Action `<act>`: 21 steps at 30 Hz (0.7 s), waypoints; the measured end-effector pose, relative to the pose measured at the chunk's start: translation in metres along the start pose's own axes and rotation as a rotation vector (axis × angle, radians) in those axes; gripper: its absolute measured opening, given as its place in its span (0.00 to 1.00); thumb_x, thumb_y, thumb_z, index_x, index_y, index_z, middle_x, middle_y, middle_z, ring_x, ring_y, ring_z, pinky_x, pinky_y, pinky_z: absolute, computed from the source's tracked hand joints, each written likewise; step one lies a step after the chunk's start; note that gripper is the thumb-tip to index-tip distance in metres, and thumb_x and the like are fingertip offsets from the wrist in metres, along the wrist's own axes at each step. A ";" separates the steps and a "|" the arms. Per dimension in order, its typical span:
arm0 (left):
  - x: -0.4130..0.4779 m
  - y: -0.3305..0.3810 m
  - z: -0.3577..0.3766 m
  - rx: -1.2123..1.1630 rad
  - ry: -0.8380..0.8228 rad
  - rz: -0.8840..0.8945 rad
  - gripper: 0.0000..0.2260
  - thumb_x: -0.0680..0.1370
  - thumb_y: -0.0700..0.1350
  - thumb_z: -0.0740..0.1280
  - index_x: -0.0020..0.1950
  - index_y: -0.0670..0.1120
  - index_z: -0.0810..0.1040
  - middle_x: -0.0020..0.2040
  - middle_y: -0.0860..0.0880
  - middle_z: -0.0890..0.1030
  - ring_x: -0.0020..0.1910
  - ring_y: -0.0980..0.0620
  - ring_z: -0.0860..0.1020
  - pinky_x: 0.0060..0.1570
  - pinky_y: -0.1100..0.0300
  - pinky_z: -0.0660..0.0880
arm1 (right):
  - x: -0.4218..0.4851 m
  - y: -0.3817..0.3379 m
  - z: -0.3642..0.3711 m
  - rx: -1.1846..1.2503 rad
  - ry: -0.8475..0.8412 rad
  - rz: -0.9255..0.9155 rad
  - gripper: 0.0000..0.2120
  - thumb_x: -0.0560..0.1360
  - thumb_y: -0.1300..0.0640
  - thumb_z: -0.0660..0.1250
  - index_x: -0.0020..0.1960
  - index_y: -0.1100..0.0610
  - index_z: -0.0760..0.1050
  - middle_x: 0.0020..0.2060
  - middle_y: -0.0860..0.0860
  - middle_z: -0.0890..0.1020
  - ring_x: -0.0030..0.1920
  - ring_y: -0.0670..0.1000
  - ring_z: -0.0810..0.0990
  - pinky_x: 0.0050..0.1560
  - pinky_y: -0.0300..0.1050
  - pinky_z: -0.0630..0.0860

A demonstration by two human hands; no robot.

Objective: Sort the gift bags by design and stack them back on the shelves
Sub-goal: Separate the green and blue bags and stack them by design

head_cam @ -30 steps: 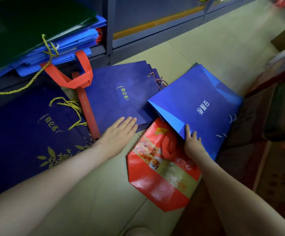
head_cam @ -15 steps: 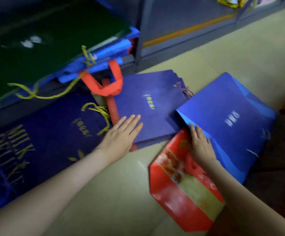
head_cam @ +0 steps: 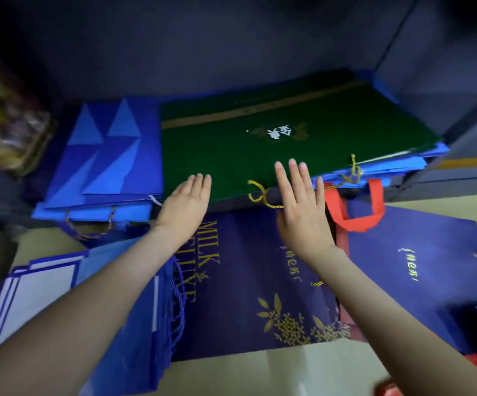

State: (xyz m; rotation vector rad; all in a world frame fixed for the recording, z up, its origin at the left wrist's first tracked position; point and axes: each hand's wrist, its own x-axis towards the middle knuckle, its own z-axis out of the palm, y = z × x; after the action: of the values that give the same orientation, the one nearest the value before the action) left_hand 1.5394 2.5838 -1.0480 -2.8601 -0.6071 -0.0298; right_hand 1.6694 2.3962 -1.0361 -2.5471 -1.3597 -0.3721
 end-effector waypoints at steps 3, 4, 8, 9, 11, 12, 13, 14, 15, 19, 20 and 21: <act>-0.004 0.003 -0.004 -0.009 0.200 0.070 0.24 0.70 0.33 0.49 0.60 0.29 0.75 0.55 0.31 0.79 0.52 0.37 0.81 0.50 0.48 0.79 | 0.016 -0.016 -0.001 -0.054 -0.019 -0.041 0.44 0.64 0.65 0.70 0.77 0.59 0.56 0.73 0.59 0.64 0.74 0.59 0.59 0.72 0.61 0.52; -0.007 0.009 -0.009 -0.040 0.248 0.086 0.22 0.71 0.34 0.50 0.58 0.30 0.77 0.53 0.32 0.80 0.52 0.37 0.81 0.50 0.48 0.79 | 0.020 -0.016 -0.003 -0.074 -0.028 -0.059 0.42 0.64 0.64 0.70 0.76 0.60 0.58 0.72 0.60 0.67 0.74 0.60 0.62 0.72 0.61 0.52; -0.035 0.045 -0.040 -0.113 0.355 0.127 0.22 0.71 0.34 0.51 0.56 0.31 0.79 0.53 0.34 0.81 0.52 0.39 0.81 0.51 0.49 0.79 | 0.028 -0.007 -0.021 -0.120 -0.169 -0.049 0.36 0.70 0.66 0.69 0.75 0.62 0.60 0.67 0.61 0.73 0.69 0.60 0.70 0.70 0.56 0.62; -0.042 0.052 -0.047 -0.134 0.344 0.126 0.22 0.71 0.34 0.50 0.56 0.31 0.79 0.52 0.34 0.81 0.52 0.39 0.81 0.50 0.49 0.80 | 0.025 -0.004 -0.026 -0.143 -0.219 -0.035 0.33 0.72 0.67 0.66 0.75 0.62 0.60 0.67 0.61 0.73 0.68 0.61 0.71 0.70 0.55 0.63; -0.055 0.060 -0.063 -0.187 0.352 0.125 0.23 0.70 0.34 0.50 0.56 0.32 0.79 0.52 0.35 0.82 0.51 0.40 0.82 0.49 0.50 0.80 | 0.013 0.001 -0.037 -0.153 -0.193 -0.069 0.30 0.68 0.72 0.67 0.70 0.65 0.68 0.61 0.62 0.78 0.60 0.64 0.78 0.61 0.57 0.73; -0.062 0.061 -0.071 -0.216 0.378 0.129 0.23 0.70 0.34 0.50 0.56 0.33 0.80 0.52 0.36 0.82 0.51 0.41 0.82 0.49 0.50 0.79 | 0.006 0.001 -0.045 -0.169 -0.155 -0.091 0.29 0.64 0.74 0.69 0.65 0.66 0.73 0.55 0.63 0.81 0.54 0.64 0.81 0.53 0.57 0.78; -0.069 0.060 -0.080 -0.243 0.411 0.137 0.22 0.70 0.35 0.51 0.56 0.34 0.80 0.52 0.37 0.82 0.51 0.42 0.82 0.50 0.51 0.79 | -0.001 -0.001 -0.052 -0.200 -0.119 -0.110 0.28 0.61 0.75 0.68 0.62 0.66 0.77 0.50 0.62 0.83 0.48 0.63 0.84 0.45 0.55 0.80; -0.078 0.058 -0.087 -0.269 0.452 0.155 0.21 0.71 0.34 0.53 0.56 0.35 0.80 0.52 0.38 0.83 0.51 0.43 0.82 0.51 0.52 0.78 | -0.008 -0.003 -0.060 -0.229 -0.079 -0.129 0.27 0.60 0.74 0.66 0.59 0.66 0.79 0.47 0.61 0.84 0.44 0.61 0.85 0.38 0.51 0.81; -0.088 0.054 -0.092 -0.282 0.506 0.182 0.18 0.72 0.33 0.56 0.56 0.36 0.81 0.52 0.40 0.83 0.52 0.44 0.82 0.53 0.52 0.77 | -0.014 -0.007 -0.070 -0.254 -0.067 -0.150 0.26 0.59 0.72 0.66 0.58 0.65 0.79 0.46 0.59 0.85 0.42 0.59 0.85 0.32 0.46 0.80; -0.126 0.043 -0.109 -0.257 0.594 0.252 0.15 0.70 0.32 0.71 0.56 0.37 0.81 0.53 0.41 0.83 0.53 0.45 0.82 0.54 0.52 0.78 | -0.038 -0.031 -0.125 -0.394 -0.173 -0.117 0.32 0.57 0.69 0.75 0.61 0.64 0.77 0.40 0.53 0.83 0.37 0.53 0.84 0.22 0.36 0.68; -0.131 0.042 -0.115 -0.245 0.569 0.240 0.17 0.69 0.32 0.73 0.57 0.37 0.81 0.54 0.41 0.83 0.53 0.45 0.82 0.54 0.52 0.78 | -0.043 -0.042 -0.142 -0.471 -0.240 -0.098 0.34 0.61 0.68 0.73 0.67 0.64 0.72 0.43 0.53 0.82 0.39 0.53 0.83 0.22 0.37 0.66; -0.134 0.042 -0.122 -0.244 0.525 0.206 0.20 0.66 0.31 0.75 0.57 0.36 0.80 0.54 0.40 0.82 0.53 0.44 0.82 0.53 0.52 0.78 | -0.049 -0.051 -0.157 -0.516 -0.285 -0.100 0.35 0.67 0.68 0.69 0.72 0.64 0.63 0.49 0.53 0.80 0.43 0.53 0.83 0.24 0.39 0.65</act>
State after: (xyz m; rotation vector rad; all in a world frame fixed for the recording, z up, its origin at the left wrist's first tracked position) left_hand 1.4367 2.4667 -0.9460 -2.9339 -0.2111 -0.8405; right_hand 1.5826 2.3356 -0.9000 -3.0499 -1.6776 -0.4379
